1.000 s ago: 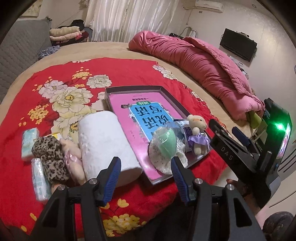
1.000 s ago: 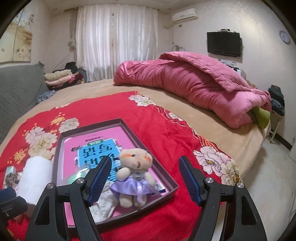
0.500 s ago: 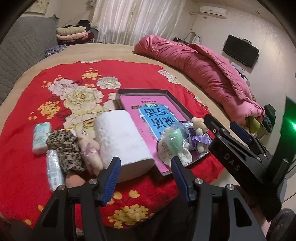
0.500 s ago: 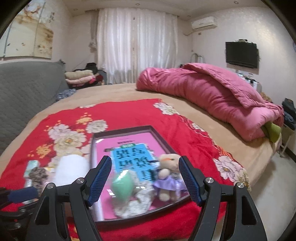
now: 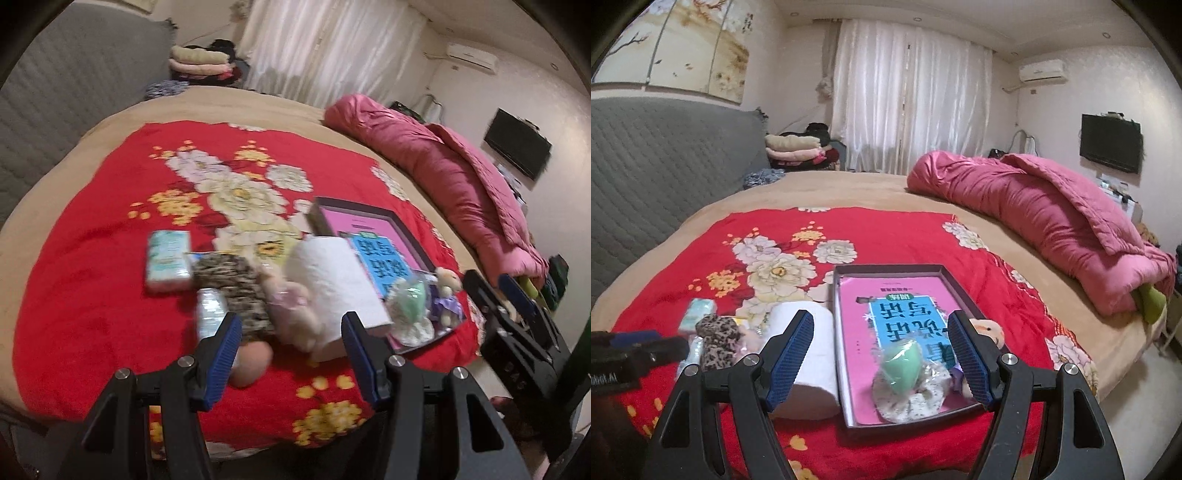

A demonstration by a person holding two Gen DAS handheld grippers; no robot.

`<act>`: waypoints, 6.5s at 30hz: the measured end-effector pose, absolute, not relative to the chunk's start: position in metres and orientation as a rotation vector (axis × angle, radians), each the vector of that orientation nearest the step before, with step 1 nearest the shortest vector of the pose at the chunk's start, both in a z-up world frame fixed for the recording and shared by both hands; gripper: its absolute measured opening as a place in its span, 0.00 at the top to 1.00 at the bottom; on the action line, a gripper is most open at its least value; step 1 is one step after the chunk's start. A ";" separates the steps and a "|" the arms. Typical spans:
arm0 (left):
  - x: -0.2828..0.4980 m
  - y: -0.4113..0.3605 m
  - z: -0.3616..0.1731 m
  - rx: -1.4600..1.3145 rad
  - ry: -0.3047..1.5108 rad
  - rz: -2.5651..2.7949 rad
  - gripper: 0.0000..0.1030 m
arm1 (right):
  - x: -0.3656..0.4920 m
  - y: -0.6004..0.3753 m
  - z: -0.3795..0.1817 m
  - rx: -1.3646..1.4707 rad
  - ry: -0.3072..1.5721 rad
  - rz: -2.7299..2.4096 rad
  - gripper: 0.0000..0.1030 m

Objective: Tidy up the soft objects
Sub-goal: 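Move both open tools back over the remaining pile of items, then grasp the clear plastic-wrapped pack with the left tool, then grasp the peach egg-shaped makeup sponge with the right tool, then carry the wrapped pack with the left tool while the right tool carries the makeup sponge to the tray, then lower the wrapped pack with the left tool while the right tool releases the makeup sponge onto the tray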

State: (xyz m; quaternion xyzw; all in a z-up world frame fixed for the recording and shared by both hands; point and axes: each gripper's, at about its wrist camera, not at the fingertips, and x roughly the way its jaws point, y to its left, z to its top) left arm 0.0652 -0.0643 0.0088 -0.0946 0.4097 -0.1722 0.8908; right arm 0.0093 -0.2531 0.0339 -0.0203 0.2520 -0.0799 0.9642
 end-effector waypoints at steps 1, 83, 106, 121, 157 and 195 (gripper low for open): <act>0.065 -0.058 0.008 -0.200 0.851 -0.347 0.46 | 0.009 -0.251 0.034 -0.046 0.510 -0.156 0.26; 0.140 0.046 -0.095 -0.553 1.032 -0.324 0.82 | 0.097 -0.115 -0.108 0.053 1.001 0.165 0.49; 0.124 0.032 -0.085 -0.405 0.988 -0.280 0.82 | 0.063 -0.122 -0.062 -0.035 0.852 0.285 0.60; 0.086 -0.008 -0.051 -0.247 0.890 -0.270 0.82 | 0.044 -0.167 -0.021 0.021 0.730 0.232 0.60; 0.021 -0.123 0.024 -0.082 0.808 -0.398 0.82 | -0.003 -0.278 0.042 0.231 0.497 0.078 0.60; 0.088 -0.246 -0.037 -0.048 0.971 -0.563 0.82 | 0.013 -0.385 -0.002 0.365 0.570 -0.176 0.59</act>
